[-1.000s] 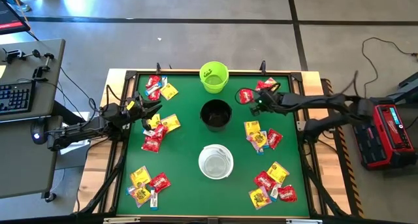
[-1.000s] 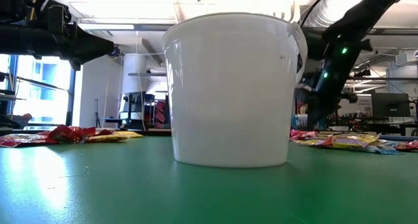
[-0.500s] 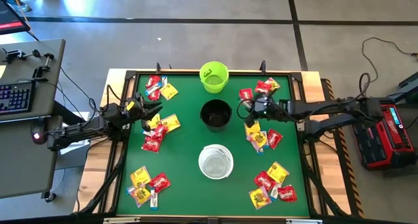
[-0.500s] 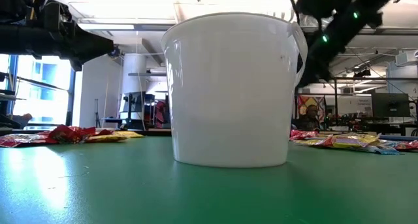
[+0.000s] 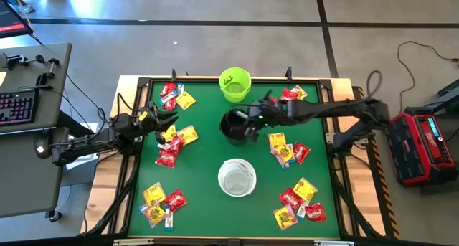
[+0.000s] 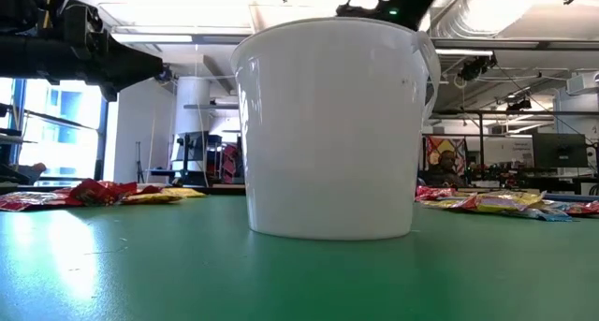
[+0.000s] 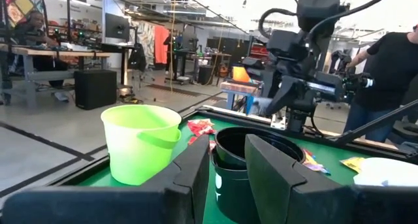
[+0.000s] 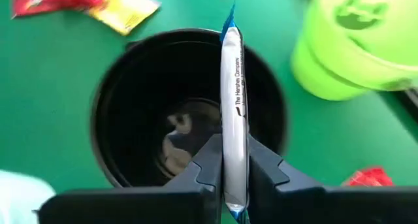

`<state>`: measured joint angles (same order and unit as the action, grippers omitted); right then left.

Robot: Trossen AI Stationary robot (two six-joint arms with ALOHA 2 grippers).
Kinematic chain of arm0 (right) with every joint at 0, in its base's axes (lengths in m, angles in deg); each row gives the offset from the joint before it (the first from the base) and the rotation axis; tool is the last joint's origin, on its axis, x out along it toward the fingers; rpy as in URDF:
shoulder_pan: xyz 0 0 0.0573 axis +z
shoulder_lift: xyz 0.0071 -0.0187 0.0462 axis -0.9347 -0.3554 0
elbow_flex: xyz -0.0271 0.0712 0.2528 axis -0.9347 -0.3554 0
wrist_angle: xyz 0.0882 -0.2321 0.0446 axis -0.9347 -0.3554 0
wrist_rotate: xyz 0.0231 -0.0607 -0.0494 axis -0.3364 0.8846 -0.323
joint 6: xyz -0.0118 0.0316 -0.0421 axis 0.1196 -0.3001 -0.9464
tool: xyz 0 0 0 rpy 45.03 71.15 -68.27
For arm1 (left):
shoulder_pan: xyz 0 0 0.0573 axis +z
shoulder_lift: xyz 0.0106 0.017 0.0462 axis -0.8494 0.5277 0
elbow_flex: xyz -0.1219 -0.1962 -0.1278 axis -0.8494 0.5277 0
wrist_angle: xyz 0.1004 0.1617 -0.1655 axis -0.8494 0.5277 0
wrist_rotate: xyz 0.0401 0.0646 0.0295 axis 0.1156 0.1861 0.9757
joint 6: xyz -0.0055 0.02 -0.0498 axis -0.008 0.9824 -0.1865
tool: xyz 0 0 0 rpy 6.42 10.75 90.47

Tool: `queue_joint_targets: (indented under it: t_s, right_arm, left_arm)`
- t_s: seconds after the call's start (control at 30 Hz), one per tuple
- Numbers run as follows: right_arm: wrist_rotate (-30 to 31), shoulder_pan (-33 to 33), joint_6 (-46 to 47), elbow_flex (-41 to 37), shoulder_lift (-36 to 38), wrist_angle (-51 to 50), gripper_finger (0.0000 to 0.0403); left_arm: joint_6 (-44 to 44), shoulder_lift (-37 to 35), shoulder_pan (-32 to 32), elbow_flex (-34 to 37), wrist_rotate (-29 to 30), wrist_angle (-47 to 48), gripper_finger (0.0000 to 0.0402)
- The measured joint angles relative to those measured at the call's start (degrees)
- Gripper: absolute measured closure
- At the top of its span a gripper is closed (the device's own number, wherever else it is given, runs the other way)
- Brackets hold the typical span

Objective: Sort candy by brand, put in halloween buckets
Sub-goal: Put the white chocolate into the black bucket

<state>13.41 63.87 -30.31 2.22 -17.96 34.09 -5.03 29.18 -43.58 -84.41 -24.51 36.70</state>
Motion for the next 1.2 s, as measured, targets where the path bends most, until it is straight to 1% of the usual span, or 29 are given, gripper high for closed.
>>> queue_joint_targets:
  t_s: [0.17,0.33,0.43,0.57,0.67,0.8,1.2]
  right_arm:
    - [-2.59,-1.11,-3.14,10.06,-8.48,-8.92,0.0375]
    - [-3.29,-2.24,-3.86,15.29,-14.35,-14.20,0.0375]
    - [-5.34,-3.34,-4.16,15.92,-16.74,-14.75,0.0375]
    - [-6.05,-4.51,-4.42,15.92,-18.72,-14.77,0.0375]
    - [-7.51,-5.03,-4.46,15.92,-19.43,-14.74,0.0375]
    - [-7.96,-4.93,-4.90,15.05,-19.46,-13.61,0.0372]
    - [-8.03,-4.78,-5.45,14.59,-19.51,-12.67,0.0321]
  left_arm:
    - [0.02,-0.02,0.02,0.00,0.00,0.00,0.0312]
    - [0.02,-0.02,0.02,0.00,0.02,0.02,0.0312]
    - [0.02,0.00,0.02,0.00,0.02,0.02,0.0312]
    - [0.06,-0.02,0.02,0.00,0.04,0.02,0.0312]
    - [0.57,-0.02,0.00,0.00,0.04,0.02,0.0312]
    - [0.61,0.00,0.02,0.00,0.04,0.02,0.0312]
    - [0.50,-0.02,0.02,0.00,0.04,0.02,0.0312]
